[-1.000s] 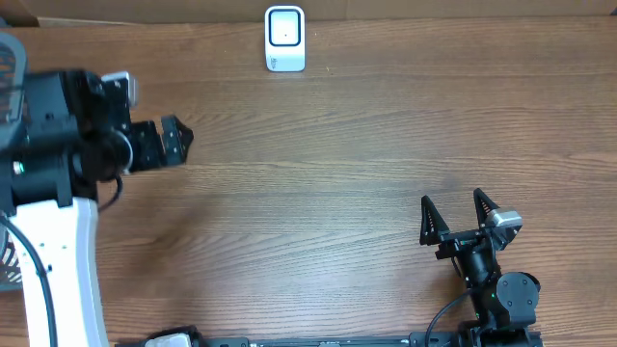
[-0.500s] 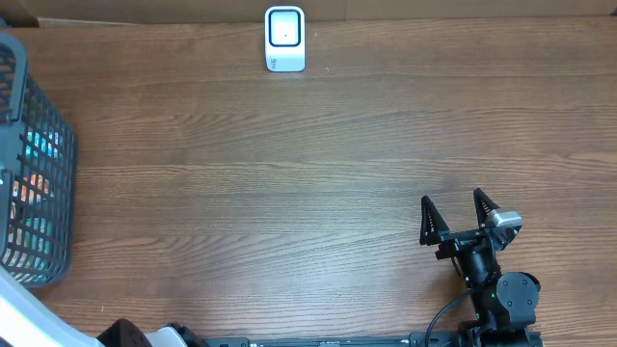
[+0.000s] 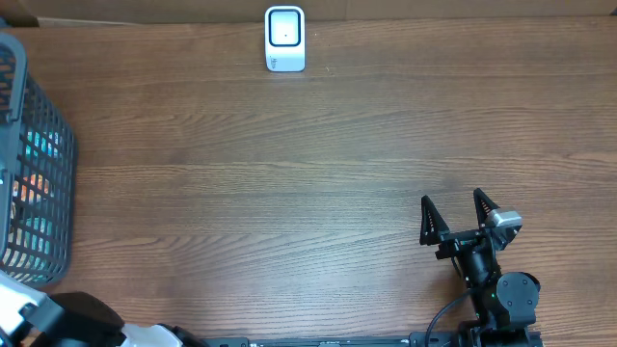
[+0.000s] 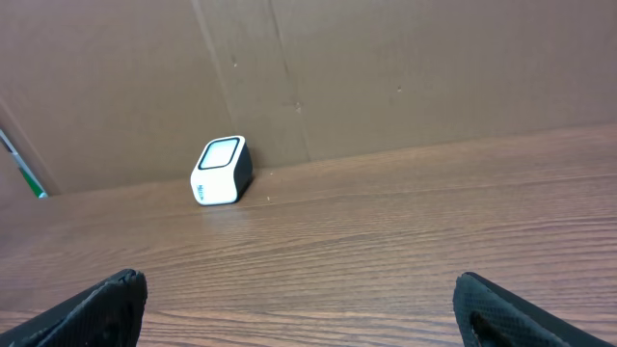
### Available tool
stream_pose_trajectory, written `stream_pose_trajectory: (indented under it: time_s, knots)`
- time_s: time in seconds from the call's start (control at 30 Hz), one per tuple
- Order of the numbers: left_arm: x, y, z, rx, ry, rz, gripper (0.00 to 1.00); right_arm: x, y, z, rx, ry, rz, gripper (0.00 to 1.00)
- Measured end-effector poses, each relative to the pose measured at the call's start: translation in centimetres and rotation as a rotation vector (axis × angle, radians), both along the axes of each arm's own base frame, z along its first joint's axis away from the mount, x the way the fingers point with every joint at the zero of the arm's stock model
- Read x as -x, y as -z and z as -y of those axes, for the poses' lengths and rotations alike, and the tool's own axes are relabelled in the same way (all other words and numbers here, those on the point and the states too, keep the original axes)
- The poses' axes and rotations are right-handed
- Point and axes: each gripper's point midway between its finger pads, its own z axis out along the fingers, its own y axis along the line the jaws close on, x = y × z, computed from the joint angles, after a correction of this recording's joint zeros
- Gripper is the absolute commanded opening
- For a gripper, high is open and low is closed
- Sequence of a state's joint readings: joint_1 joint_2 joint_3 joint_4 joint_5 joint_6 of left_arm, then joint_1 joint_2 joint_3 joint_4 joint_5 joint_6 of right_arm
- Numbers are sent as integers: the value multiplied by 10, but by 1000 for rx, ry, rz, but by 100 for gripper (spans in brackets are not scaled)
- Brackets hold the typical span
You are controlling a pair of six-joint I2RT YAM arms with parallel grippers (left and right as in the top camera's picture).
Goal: Scan the item barcode
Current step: 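Reach the left gripper into the grey basket toward the mushroom bag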
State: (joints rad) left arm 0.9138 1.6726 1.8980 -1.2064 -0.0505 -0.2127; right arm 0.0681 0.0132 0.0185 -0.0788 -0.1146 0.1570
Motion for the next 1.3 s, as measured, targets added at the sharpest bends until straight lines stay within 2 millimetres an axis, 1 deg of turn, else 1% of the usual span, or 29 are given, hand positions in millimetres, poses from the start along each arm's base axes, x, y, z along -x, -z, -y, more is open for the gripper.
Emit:
stream_pose_trajectory:
  time_s: [0.03, 0.13, 0.17, 0.23, 0.27, 0.33, 0.4, 0.43, 0.47, 0.5, 0.6, 0.67, 0.77, 0.93, 1.0, 1.03, 1.07, 1.1, 1.13, 1.17, 1.3]
  knots:
    - [0, 6, -4, -3, 13, -9, 92, 0, 0, 0, 0, 0, 0, 100]
    - [-4, 21, -14, -27, 81, -42, 92, 0, 0, 0, 0, 0, 0, 100]
    - [-7, 25, -16, -31, 103, -55, 89, 0, 0, 0, 0, 0, 0, 100]
    - [-12, 34, -22, -35, 135, -72, 81, 0, 0, 0, 0, 0, 0, 100]
    - [-15, 42, -25, -27, 156, -90, 75, 0, 0, 0, 0, 0, 0, 100]
    - [-18, 64, -30, 6, 186, -131, 67, 0, 0, 0, 0, 0, 0, 100]
    - [-20, 95, -33, 70, 208, -186, 62, 0, 0, 0, 0, 0, 0, 100]
    - [-20, 112, -34, 106, 214, -212, 61, 0, 0, 0, 0, -1, 0, 100]
    - [-21, 122, -34, 126, 222, -228, 61, 0, 0, 0, 0, 0, 0, 100]
    - [-20, 136, -35, 154, 228, -251, 61, 0, 0, 0, 0, -1, 0, 100]
    - [-19, 163, -35, 206, 239, -290, 62, 0, 0, 0, 0, 0, 0, 100]
    - [-20, 172, -36, 218, 252, -303, 65, 0, 0, 0, 0, 0, 0, 100]
    - [-21, 182, -37, 230, 266, -316, 72, 0, 0, 0, 0, -1, 0, 100]
    - [-16, 206, -36, 274, 279, -368, 72, 0, 0, 0, 0, 0, 0, 100]
    - [-13, 216, -35, 295, 279, -395, 67, 0, 0, 0, 0, 0, 0, 100]
    - [-11, 221, -35, 302, 277, -408, 59, 0, 0, 0, 0, 0, 0, 100]
    - [-10, 224, -36, 308, 275, -418, 38, 0, 0, 0, 0, 0, 0, 100]
    - [-9, 227, -36, 309, 278, -430, 21, 0, 0, 0, 0, 0, 0, 100]
    - [-8, 228, -37, 310, 275, -435, 8, 0, 0, 0, 0, -1, 0, 100]
    - [-8, 229, -37, 307, 273, -438, 4, 0, 0, 0, 0, 0, 0, 100]
    - [-6, 228, -39, 300, 269, -446, 4, 0, 0, 0, 0, 0, 0, 100]
